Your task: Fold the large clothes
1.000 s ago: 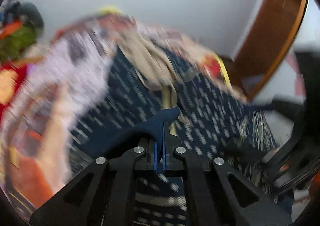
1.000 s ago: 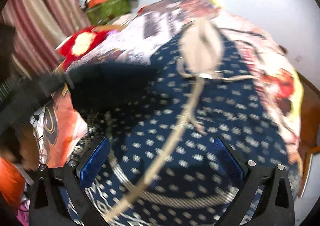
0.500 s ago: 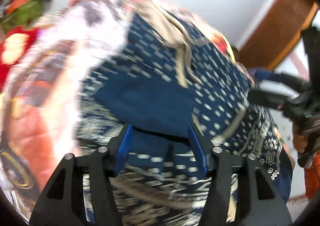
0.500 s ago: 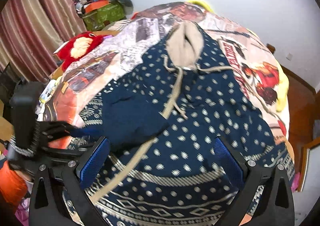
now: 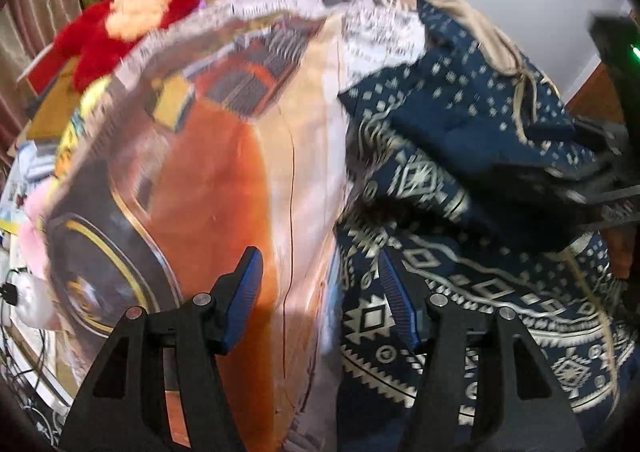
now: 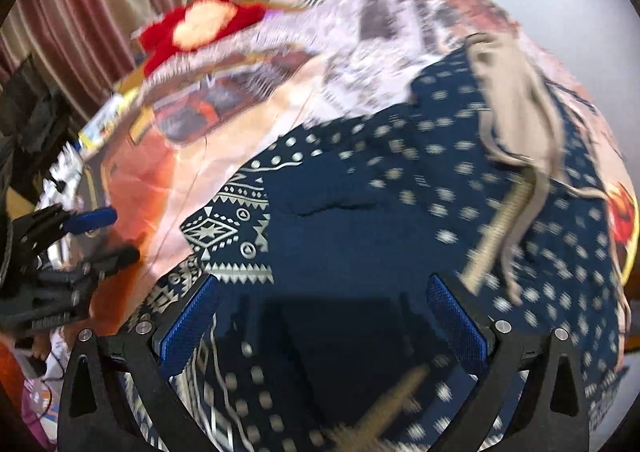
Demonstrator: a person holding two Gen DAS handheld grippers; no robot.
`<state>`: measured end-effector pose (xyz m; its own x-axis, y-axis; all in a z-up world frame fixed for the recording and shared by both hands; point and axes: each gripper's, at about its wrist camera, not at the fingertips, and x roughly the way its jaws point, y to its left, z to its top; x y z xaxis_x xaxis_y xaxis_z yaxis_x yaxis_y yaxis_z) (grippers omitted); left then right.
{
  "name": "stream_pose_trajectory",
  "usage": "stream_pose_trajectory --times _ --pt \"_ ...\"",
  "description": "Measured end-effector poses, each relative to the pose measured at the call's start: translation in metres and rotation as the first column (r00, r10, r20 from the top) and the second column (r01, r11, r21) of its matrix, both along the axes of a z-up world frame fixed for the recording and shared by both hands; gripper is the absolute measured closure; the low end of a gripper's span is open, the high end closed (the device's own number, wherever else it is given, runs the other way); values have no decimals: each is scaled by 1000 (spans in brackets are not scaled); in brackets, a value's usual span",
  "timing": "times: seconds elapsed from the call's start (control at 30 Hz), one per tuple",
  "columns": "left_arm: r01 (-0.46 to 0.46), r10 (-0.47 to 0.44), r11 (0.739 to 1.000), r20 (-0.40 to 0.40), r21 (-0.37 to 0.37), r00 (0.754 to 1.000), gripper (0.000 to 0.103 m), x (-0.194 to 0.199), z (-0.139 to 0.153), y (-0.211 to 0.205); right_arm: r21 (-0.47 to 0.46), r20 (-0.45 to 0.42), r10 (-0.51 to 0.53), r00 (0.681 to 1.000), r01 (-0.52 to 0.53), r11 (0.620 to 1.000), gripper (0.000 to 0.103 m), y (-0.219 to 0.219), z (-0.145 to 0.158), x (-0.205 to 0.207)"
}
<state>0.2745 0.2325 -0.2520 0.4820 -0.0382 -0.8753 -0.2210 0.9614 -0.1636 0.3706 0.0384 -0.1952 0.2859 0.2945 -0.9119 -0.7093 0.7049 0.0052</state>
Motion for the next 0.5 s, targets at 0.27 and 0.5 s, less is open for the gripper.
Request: stream_pose_trajectory --times 0.27,0.5 --pt "17 -18 999 -18 -43 1000 44 15 -27 2 -124 -2 -26 1000 26 992 23 50 -61 26" --pt "28 -29 997 -15 -70 999 44 35 -41 -5 -102 68 9 998 -2 995 69 52 -61 18"
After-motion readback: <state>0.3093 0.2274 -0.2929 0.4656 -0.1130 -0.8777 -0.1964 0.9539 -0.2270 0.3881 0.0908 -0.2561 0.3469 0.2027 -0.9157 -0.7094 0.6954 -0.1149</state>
